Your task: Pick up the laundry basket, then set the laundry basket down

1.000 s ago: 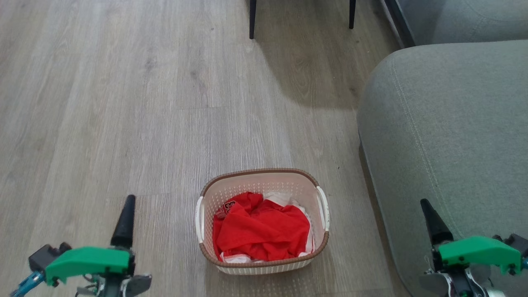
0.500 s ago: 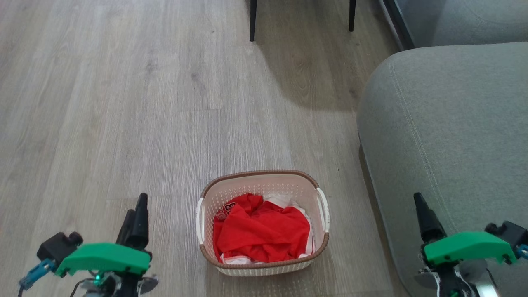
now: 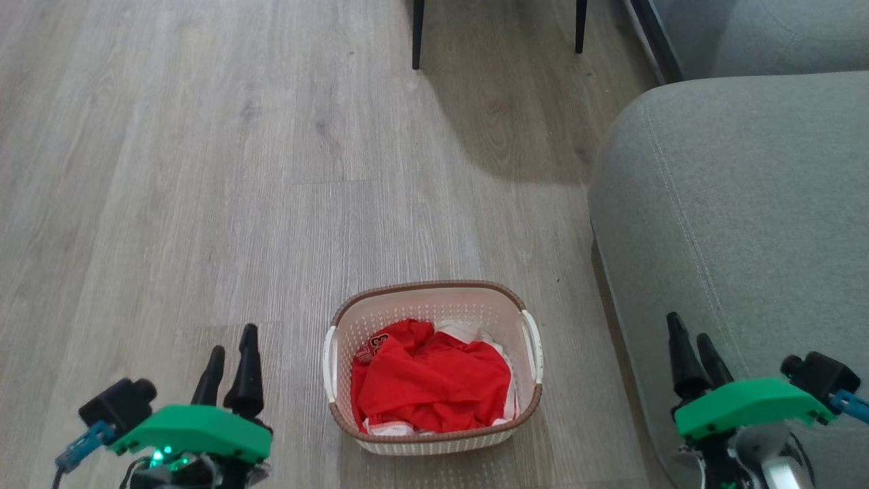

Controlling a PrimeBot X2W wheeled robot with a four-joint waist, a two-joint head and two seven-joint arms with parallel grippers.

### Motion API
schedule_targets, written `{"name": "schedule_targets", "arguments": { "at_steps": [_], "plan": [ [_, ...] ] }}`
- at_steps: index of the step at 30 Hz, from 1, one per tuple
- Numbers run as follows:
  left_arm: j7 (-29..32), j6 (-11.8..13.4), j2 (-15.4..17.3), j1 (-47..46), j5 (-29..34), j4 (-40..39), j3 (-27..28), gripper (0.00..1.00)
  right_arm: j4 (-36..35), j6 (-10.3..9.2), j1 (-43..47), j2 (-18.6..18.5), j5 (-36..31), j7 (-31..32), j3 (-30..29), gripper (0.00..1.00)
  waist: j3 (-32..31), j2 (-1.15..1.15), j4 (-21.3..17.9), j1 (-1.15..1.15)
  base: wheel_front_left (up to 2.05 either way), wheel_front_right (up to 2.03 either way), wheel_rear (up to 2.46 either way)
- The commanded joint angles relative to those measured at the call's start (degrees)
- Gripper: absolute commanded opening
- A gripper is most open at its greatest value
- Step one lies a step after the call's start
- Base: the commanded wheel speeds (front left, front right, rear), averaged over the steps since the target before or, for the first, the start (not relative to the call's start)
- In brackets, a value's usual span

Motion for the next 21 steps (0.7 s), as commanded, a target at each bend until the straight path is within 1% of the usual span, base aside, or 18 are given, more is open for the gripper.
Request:
{"name": "schedule_targets", "arguments": {
  "at_steps": [1, 14, 21],
  "plan": [
    [-0.74, 0.36, 0.68, -1.54, 2.18, -2.40, 0.44, 1.00, -2.39, 0.20, -0.70, -0.57, -2.06, -0.99, 1.18, 1.00, 0.00, 0.00, 0.05, 0.00, 0.00, 0.00, 0.00],
    [-2.92, 2.00, 1.53, -0.88, 12.52, -2.72, -2.02, 1.00, -3.03, 0.24, -0.55, -0.66, -11.24, -3.17, 3.48, 1.00, -0.09, 0.00, 0.26, 0.00, 0.00, 0.00, 0.00],
    [-3.92, 2.78, 1.67, -0.59, 16.62, -2.97, -2.87, 1.00, -3.50, 0.25, -0.47, -0.70, -15.34, -4.17, 4.30, 1.00, -0.09, 0.00, 0.33, 0.00, 0.00, 0.00, 0.00]
  ]
}}
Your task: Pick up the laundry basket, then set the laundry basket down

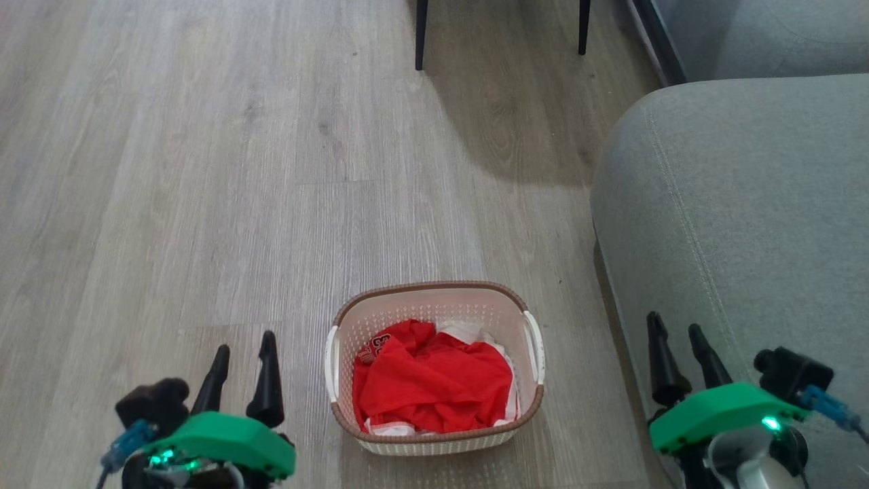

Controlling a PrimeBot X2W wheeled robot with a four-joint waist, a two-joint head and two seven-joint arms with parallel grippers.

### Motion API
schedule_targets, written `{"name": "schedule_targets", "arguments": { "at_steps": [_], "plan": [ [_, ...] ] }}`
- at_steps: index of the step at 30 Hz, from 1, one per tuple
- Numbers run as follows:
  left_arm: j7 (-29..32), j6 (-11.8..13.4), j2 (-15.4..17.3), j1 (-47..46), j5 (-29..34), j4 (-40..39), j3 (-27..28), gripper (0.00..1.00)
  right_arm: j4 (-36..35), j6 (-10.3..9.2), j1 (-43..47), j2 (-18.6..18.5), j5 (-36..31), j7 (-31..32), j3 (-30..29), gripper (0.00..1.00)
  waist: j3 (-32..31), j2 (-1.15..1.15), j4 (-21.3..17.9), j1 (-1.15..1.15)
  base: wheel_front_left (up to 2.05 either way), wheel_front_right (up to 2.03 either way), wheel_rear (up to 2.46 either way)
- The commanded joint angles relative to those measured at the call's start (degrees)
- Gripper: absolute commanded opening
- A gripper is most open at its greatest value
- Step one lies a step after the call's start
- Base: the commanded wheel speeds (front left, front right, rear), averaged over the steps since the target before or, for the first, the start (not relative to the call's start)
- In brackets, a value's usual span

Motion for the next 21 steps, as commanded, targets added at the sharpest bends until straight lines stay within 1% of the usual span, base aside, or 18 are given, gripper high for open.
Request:
{"name": "schedule_targets", "arguments": {
  "at_steps": [1, 21],
  "plan": [
    [-0.72, 0.31, 0.60, -1.51, 1.51, -2.52, 0.88, 1.00, -2.38, 0.26, -1.02, -0.62, -1.46, -0.93, 1.33, 1.00, 0.00, 0.00, 0.01, 0.00, 0.00, 0.00, 0.00],
    [-4.07, 1.58, 0.55, -0.60, 14.16, -3.25, -0.91, 1.00, -3.54, 0.31, -0.94, -0.75, -14.58, -4.29, 3.94, 1.00, 0.26, 0.00, 0.09, 0.00, 0.00, 0.00, 0.00]
  ]
}}
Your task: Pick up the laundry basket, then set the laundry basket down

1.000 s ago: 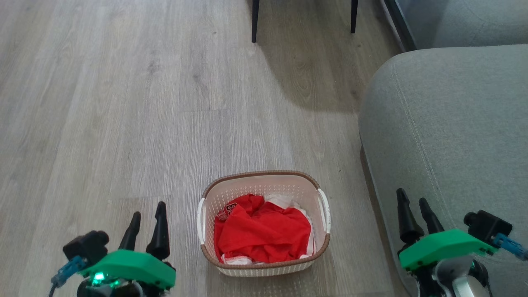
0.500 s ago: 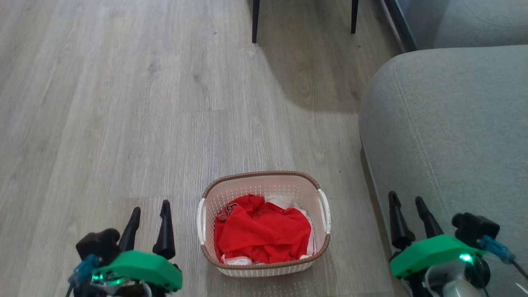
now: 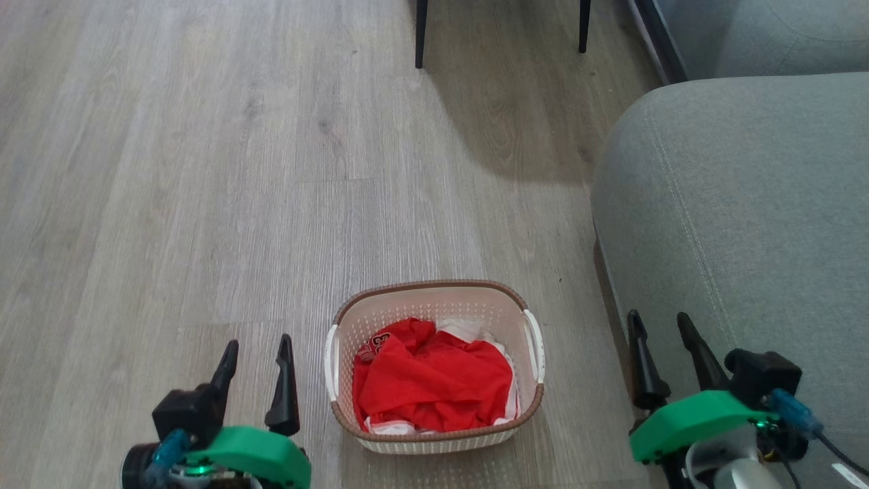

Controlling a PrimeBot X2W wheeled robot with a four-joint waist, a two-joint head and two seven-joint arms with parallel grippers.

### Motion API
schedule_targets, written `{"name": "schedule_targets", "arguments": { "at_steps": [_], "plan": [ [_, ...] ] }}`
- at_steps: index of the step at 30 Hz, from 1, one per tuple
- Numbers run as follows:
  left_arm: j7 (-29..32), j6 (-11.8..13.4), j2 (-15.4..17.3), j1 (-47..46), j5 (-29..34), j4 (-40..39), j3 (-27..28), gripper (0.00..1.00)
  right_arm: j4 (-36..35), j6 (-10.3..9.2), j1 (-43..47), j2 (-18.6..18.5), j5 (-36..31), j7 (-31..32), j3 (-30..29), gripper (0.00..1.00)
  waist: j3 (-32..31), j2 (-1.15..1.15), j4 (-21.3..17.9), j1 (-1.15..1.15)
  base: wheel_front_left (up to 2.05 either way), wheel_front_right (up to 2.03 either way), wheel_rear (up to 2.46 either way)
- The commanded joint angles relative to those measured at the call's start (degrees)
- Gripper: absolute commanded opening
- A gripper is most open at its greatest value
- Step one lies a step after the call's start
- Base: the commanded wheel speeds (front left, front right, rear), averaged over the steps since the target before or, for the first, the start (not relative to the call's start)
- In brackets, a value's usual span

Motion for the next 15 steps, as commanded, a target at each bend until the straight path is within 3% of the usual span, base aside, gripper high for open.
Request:
{"name": "schedule_targets", "arguments": {
  "at_steps": [1, 15],
  "plan": [
    [-0.88, 0.61, 0.42, -1.74, 1.95, -2.21, 1.46, 1.00, -2.42, 0.31, -1.46, -0.69, -2.12, -1.14, 1.54, 1.00, 0.08, 0.00, 0.00, 0.00, 0.00, 0.00, 0.00],
    [-3.22, 1.16, -0.09, -1.45, 10.14, -2.12, 0.88, 1.00, -3.58, 0.35, -1.54, -0.79, -11.10, -3.48, 3.13, 1.00, 0.48, 0.00, 0.13, 0.00, 0.00, 0.00, 0.00]
  ]
}}
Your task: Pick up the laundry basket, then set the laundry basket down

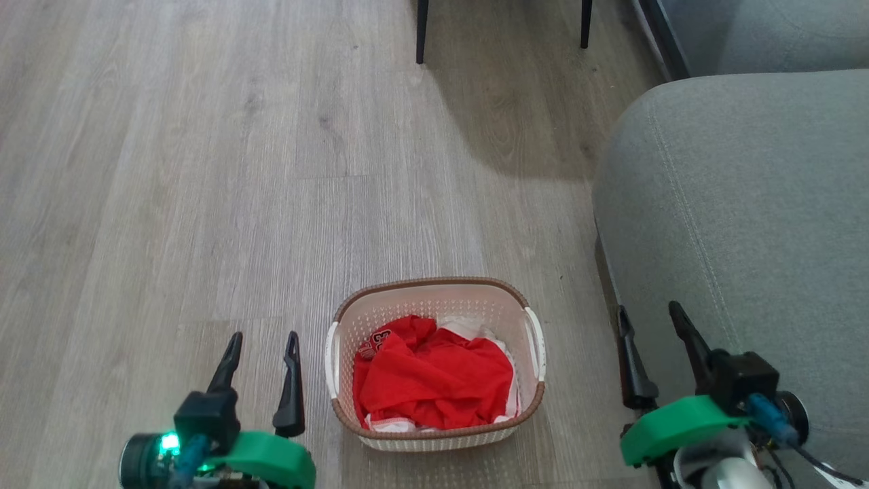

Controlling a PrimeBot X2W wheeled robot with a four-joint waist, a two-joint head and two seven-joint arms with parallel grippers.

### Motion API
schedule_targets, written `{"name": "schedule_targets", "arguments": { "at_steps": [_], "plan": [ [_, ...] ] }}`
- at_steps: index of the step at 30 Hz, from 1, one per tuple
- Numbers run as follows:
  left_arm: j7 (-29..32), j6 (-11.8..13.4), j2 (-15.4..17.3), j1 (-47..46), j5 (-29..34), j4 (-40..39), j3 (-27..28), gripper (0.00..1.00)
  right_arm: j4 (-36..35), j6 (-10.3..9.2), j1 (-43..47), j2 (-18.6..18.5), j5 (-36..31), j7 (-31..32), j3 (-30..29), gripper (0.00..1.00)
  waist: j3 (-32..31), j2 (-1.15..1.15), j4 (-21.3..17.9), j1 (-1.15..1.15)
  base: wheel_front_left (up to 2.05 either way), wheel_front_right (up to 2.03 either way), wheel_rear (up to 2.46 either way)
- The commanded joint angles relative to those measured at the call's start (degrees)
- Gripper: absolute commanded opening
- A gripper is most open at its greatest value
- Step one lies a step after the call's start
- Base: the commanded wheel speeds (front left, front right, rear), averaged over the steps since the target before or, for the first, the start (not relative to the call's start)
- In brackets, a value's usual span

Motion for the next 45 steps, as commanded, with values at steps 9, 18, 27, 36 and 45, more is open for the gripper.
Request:
{"name": "schedule_targets", "arguments": {
  "at_steps": [9, 18, 27, 36, 45],
  "plan": [
    [-1.38, 0.68, -0.22, -1.45, 3.04, -1.40, 1.32, 1.00, -2.46, 0.35, -1.58, -0.72, -3.24, -1.27, 2.12, 1.00, 0.06, 0.00, 0.23, 0.00, 0.00, 0.00, 0.00],
    [-1.38, 0.56, -0.33, -1.50, 2.98, -1.09, 1.53, 1.00, -2.37, 0.35, -1.66, -0.72, -3.28, -1.27, 2.12, 1.00, 0.14, 0.00, 0.17, 0.00, 0.00, 0.00, 0.00],
    [-1.38, 0.47, -0.39, -1.41, 2.91, -0.98, 1.58, 1.00, -2.19, 0.35, -1.76, -0.72, -3.32, -1.27, 2.29, 1.00, 0.23, 0.00, -0.22, 0.00, 0.00, 0.00, 0.00],
    [-1.38, 0.44, -0.42, -1.18, 2.16, -0.50, 1.29, 1.00, -1.89, 0.35, -1.26, -0.72, -2.99, -1.27, 2.59, 1.00, 0.67, 0.00, -0.14, 0.00, 0.00, 0.00, 0.00],
    [-1.38, 0.27, -0.43, -2.33, 0.43, 1.27, 1.17, 1.00, -0.25, 0.35, -3.07, -0.72, -3.66, -1.27, 2.16, 1.00, 3.96, 0.00, -0.12, 0.00, 0.00, 0.00, 0.00]
  ]
}}
